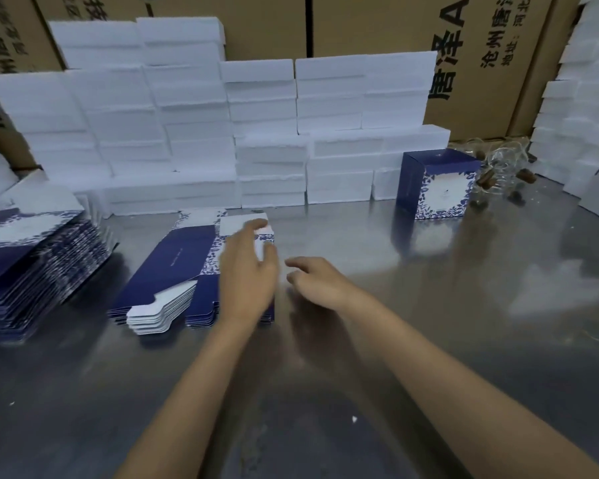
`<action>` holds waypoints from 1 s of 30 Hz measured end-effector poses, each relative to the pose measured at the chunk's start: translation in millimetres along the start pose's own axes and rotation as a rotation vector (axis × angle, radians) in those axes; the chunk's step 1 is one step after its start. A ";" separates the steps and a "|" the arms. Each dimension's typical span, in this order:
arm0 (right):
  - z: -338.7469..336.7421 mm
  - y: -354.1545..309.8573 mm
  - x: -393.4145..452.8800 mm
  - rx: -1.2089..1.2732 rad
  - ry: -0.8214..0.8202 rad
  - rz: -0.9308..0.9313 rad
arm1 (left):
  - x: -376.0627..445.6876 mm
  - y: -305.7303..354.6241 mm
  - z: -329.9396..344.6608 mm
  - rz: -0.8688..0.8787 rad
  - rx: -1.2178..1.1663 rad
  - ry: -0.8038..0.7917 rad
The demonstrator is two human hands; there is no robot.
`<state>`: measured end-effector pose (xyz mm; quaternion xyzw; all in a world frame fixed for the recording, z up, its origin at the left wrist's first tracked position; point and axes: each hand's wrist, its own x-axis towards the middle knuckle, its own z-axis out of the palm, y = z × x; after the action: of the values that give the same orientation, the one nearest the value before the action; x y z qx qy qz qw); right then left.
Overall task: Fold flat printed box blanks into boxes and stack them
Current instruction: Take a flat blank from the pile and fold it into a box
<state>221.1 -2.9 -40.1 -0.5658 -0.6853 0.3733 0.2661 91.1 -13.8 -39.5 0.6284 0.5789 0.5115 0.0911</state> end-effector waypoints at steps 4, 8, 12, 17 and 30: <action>26.6 -17.8 4.8 0.017 0.019 0.071 | 13.3 -46.8 -46.4 -0.379 0.474 -0.025; 33.8 -28.8 6.3 0.001 0.044 0.100 | 16.1 -71.0 -72.8 -0.579 0.620 -0.082; 35.7 -30.8 7.3 -0.049 0.037 0.110 | 22.0 -76.6 -82.8 -0.586 0.691 -0.071; 42.1 -28.0 11.1 -0.246 0.036 0.007 | 22.2 -84.5 -97.8 -0.633 0.731 -0.095; 24.3 -28.5 24.4 0.782 0.227 0.103 | 22.6 -30.7 -85.7 -0.130 0.067 0.471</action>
<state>180.1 13.4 -32.4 -0.4932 -0.4287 0.5538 0.5160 3.1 -26.6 -9.6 0.4559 0.6401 0.6174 -0.0345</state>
